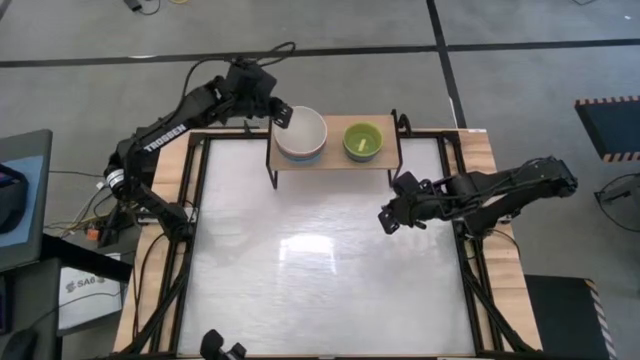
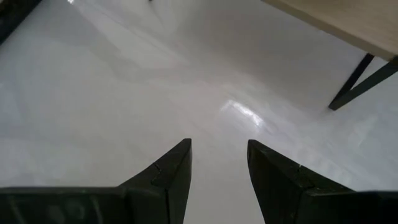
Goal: Place and stack bowls onto a shelf
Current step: Return to Home Position
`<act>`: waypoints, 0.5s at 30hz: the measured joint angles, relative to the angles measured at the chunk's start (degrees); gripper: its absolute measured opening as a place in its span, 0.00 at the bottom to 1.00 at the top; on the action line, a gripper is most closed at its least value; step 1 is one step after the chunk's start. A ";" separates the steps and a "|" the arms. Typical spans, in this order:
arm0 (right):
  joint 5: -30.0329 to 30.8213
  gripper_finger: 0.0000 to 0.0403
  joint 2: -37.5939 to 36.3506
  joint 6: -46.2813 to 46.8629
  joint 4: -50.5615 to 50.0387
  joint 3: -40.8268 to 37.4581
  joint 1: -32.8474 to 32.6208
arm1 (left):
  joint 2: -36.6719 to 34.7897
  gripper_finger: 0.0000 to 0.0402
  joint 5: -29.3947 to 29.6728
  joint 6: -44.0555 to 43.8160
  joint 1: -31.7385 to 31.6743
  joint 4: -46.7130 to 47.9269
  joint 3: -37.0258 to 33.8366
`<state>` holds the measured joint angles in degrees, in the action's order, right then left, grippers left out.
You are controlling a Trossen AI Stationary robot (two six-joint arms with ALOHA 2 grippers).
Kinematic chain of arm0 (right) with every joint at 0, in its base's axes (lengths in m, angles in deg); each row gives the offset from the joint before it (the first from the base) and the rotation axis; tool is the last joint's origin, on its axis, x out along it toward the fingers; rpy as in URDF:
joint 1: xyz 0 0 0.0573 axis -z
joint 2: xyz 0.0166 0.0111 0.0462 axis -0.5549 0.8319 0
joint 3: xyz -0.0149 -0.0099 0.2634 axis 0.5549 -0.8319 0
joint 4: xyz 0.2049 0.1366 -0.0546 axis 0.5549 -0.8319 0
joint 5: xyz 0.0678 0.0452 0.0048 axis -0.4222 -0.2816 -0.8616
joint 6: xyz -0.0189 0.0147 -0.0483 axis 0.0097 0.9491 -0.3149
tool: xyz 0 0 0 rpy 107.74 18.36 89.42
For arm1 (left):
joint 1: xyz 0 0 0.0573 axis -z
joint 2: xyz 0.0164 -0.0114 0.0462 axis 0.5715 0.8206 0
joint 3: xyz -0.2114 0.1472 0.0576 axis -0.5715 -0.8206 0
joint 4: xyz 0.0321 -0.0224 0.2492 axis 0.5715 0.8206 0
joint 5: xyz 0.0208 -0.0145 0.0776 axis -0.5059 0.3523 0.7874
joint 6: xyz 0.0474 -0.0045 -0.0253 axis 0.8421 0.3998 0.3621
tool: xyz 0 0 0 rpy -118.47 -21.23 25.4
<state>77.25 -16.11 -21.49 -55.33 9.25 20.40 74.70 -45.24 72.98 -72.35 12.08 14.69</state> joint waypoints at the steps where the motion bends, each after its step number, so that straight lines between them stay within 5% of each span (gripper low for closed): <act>1: 0.00 0.45 0.01 0.04 0.02 0.00 0.01 | 0.00 0.31 0.07 -0.02 -0.02 1.60 1.15; 7: 3.31 0.45 -0.04 3.49 -2.27 0.02 -1.36 | -1.88 0.37 -0.51 1.60 0.60 6.77 1.87; 15: 11.86 0.43 -4.53 2.90 -1.57 0.00 -7.47 | -16.79 0.31 -12.38 1.45 4.59 -24.20 -20.75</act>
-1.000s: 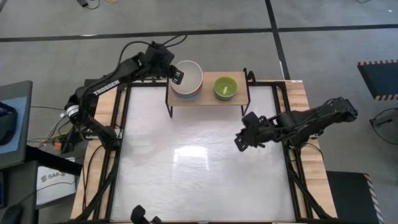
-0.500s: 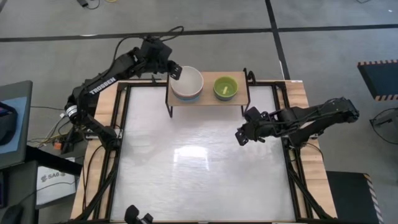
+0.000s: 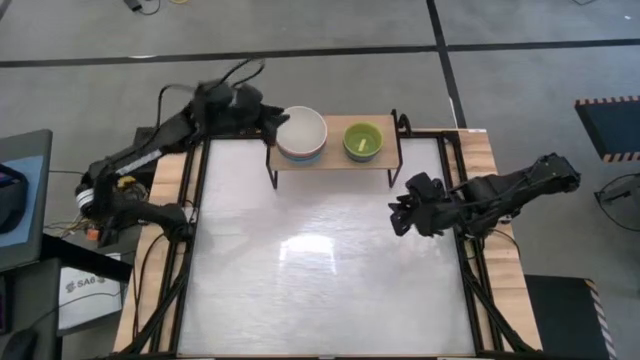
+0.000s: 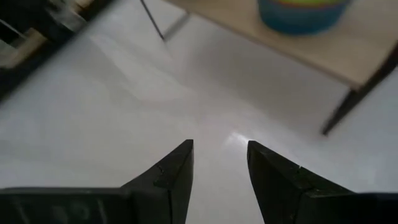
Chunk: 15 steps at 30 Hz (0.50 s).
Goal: Place and stack bowls onto a shelf
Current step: Return to Home Position
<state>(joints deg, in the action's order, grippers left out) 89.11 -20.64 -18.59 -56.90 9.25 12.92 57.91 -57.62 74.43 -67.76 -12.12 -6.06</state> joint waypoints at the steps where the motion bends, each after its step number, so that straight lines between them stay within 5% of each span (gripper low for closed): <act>1: 0.84 0.42 -0.71 -0.75 1.55 0.00 -0.60 | -2.34 0.29 -1.15 -0.04 0.92 -4.62 -4.19; 9: 2.08 0.28 -4.08 -20.94 22.20 0.00 -0.20 | -18.66 0.16 -10.68 1.93 12.89 -32.70 -30.61; 15: -14.03 0.12 -3.98 -37.29 38.95 0.00 6.38 | -22.81 0.06 -7.94 4.71 19.85 -38.35 -37.03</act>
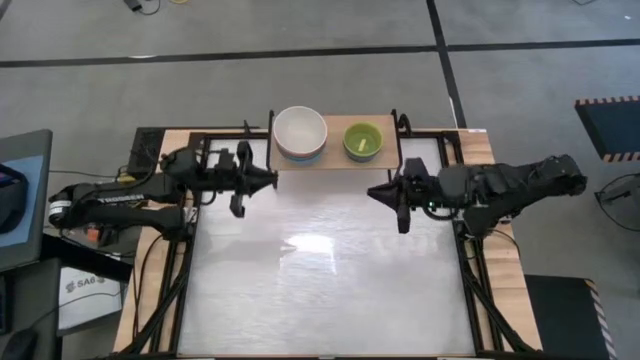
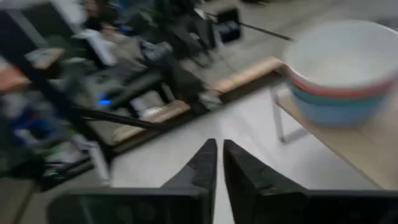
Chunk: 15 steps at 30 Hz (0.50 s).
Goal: Place and stack bowls onto a shelf
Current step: Return to Home Position
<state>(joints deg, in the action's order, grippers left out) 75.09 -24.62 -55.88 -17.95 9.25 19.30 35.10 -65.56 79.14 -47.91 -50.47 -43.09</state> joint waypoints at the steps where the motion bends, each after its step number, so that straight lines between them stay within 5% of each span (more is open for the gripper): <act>1: -2.76 0.10 0.45 -1.32 1.94 0.01 1.05 | -0.09 0.04 -0.08 0.84 0.84 -0.27 -0.14; 8: -14.62 0.04 3.58 -5.81 7.39 -0.02 5.40 | 2.97 0.00 1.35 1.78 8.06 -2.71 -0.21; 15: -19.62 0.07 9.31 -5.96 12.29 -0.02 4.93 | 6.35 0.00 13.36 3.01 16.55 -6.03 -2.47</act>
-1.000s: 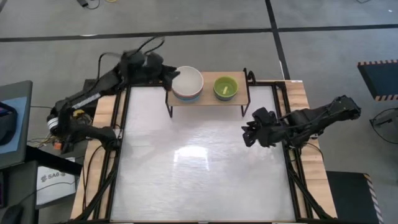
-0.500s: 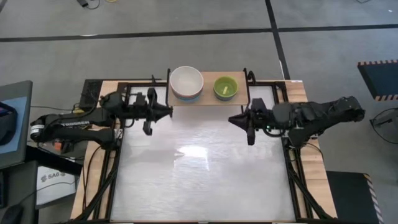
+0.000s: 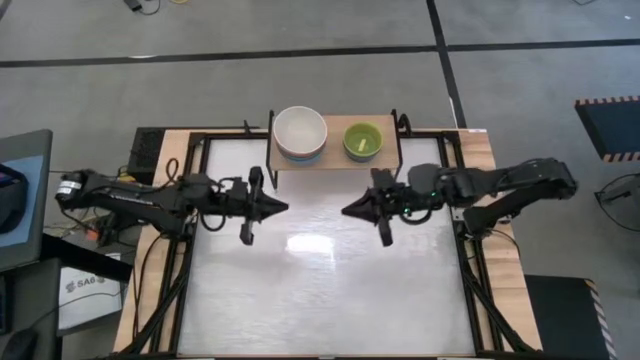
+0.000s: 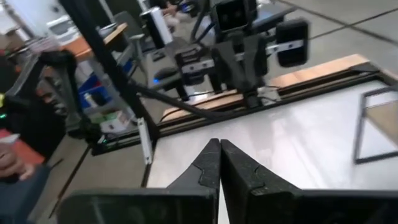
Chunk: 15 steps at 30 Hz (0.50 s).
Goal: Place and stack bowls onto a shelf
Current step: Return to Home Position
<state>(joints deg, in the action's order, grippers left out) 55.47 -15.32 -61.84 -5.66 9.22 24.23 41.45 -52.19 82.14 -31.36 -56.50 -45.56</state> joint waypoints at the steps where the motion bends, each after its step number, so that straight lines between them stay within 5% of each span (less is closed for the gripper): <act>1: -0.49 0.06 0.71 0.00 0.57 0.00 0.02 | -0.27 0.00 1.21 0.36 0.93 -0.82 -0.54; 10: 0.03 0.07 5.99 0.91 5.82 0.00 0.09 | -5.87 0.00 5.13 -3.95 3.10 2.47 -6.68; 15: 9.36 0.05 10.89 1.35 5.58 0.04 0.63 | -3.34 0.00 6.77 -4.89 3.59 6.57 -7.27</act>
<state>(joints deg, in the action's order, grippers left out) 64.83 -4.42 -60.49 -0.08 9.27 24.86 38.11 -45.43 77.25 -27.77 -49.93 -52.83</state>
